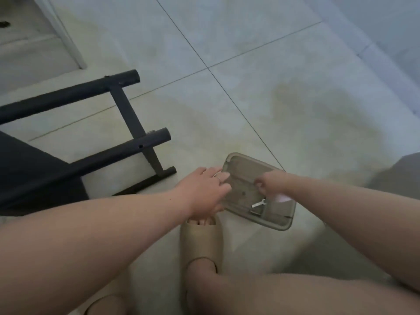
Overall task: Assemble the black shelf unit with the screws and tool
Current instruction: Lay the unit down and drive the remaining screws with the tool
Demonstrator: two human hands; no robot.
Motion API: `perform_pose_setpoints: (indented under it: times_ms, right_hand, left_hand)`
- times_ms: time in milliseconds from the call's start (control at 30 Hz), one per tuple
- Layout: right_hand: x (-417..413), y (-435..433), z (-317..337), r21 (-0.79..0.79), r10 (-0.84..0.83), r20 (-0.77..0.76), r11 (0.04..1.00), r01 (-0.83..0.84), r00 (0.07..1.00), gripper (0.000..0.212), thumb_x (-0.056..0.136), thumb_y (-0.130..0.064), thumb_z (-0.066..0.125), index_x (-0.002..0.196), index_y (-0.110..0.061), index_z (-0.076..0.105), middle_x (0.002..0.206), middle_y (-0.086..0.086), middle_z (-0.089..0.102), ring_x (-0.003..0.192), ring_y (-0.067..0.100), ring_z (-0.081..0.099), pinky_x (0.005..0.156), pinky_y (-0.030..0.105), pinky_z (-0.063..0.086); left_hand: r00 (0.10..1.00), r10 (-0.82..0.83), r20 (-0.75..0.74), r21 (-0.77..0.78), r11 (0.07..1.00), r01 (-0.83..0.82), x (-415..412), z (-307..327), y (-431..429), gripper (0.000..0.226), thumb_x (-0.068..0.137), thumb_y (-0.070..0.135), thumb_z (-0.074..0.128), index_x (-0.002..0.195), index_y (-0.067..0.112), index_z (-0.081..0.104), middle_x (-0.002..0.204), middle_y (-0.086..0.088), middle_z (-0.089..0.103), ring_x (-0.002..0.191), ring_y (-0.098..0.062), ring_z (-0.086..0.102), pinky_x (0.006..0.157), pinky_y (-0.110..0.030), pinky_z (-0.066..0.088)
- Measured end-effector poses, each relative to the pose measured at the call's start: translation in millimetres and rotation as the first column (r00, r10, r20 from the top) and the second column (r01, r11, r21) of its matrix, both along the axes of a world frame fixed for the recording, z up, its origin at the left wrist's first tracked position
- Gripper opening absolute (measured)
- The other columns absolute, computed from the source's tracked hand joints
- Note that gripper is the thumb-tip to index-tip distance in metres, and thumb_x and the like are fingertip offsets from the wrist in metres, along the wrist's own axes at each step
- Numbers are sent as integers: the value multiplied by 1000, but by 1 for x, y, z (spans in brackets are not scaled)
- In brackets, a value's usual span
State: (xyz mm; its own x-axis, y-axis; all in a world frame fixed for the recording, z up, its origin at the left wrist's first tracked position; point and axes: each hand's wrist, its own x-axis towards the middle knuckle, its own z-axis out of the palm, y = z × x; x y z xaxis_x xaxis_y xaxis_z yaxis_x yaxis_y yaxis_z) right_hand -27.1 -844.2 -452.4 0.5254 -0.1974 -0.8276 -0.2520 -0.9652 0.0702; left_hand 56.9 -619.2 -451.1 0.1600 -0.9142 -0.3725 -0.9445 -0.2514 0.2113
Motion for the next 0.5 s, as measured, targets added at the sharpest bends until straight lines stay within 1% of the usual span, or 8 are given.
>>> perform_pose_setpoints:
  times_ms: [33, 100, 133, 200, 267, 367, 433, 500]
  right_hand:
    - [2, -2, -12, 6, -14, -1, 1000, 14, 1000, 31, 102, -22, 46, 130, -21, 59, 129, 11, 63, 115, 33, 61, 88, 33, 52]
    - [3, -4, -34, 30, -47, -10, 998, 47, 999, 37, 100, -20, 49, 136, -20, 58, 130, 13, 64, 116, 34, 62, 93, 38, 54]
    - [2, -4, -43, 46, -64, -7, 997, 64, 998, 38, 100, -22, 49, 137, -19, 58, 130, 14, 64, 117, 34, 61, 95, 39, 53]
    - [0, -5, -61, 72, -89, 27, 994, 87, 996, 36, 98, -27, 53, 132, -18, 60, 127, 13, 66, 116, 33, 62, 92, 36, 52]
    - [-1, -4, -76, 100, -123, 74, 988, 115, 990, 33, 96, -30, 58, 126, -16, 61, 124, 13, 67, 114, 33, 63, 88, 35, 50]
    - [1, 3, -92, 184, -198, 112, 967, 176, 974, 34, 95, -31, 63, 126, -14, 62, 126, 12, 67, 116, 32, 62, 96, 38, 50]
    - [4, 12, -99, 228, -233, 136, 953, 198, 963, 36, 95, -35, 64, 125, -15, 63, 123, 10, 68, 114, 31, 63, 95, 39, 51]
    - [7, 21, -104, 255, -255, 161, 944, 209, 954, 35, 93, -42, 65, 118, -17, 63, 117, 8, 68, 108, 31, 63, 88, 38, 52]
  left_hand:
    - [1000, -22, 9, 10, 1000, 22, -2, -11, -2, 51, 99, 47, 49, 141, 20, 43, 165, -8, 20, 153, -29, 12, 119, -46, 19]
    - [998, -48, 33, 6, 999, 48, -5, -30, -6, 44, 100, 43, 48, 137, 19, 48, 164, -8, 23, 153, -30, 10, 120, -50, 14]
    - [997, -56, 44, -4, 998, 56, -5, -37, -7, 38, 101, 41, 47, 133, 19, 52, 163, -8, 27, 153, -30, 10, 119, -52, 13]
    - [996, -67, 58, -61, 996, 71, -6, -47, -8, 28, 101, 36, 48, 120, 19, 61, 157, -7, 38, 153, -33, 14, 119, -55, 14]
    - [994, -75, 83, -154, 984, 87, -6, -52, -5, 19, 98, 35, 56, 102, 20, 67, 146, -5, 53, 149, -35, 27, 116, -57, 25]
    - [995, -39, 91, -284, 957, 63, -6, -53, -3, 18, 87, 38, 72, 85, 21, 69, 128, -2, 66, 138, -35, 47, 105, -54, 44]
    - [997, -8, 74, -325, 945, 32, -6, -54, -3, 19, 84, 40, 75, 81, 22, 70, 124, 0, 68, 135, -33, 51, 101, -52, 47]
    - [999, 7, 54, -343, 939, 12, -6, -54, -3, 20, 85, 41, 74, 81, 22, 69, 124, 2, 68, 136, -30, 50, 102, -51, 47]
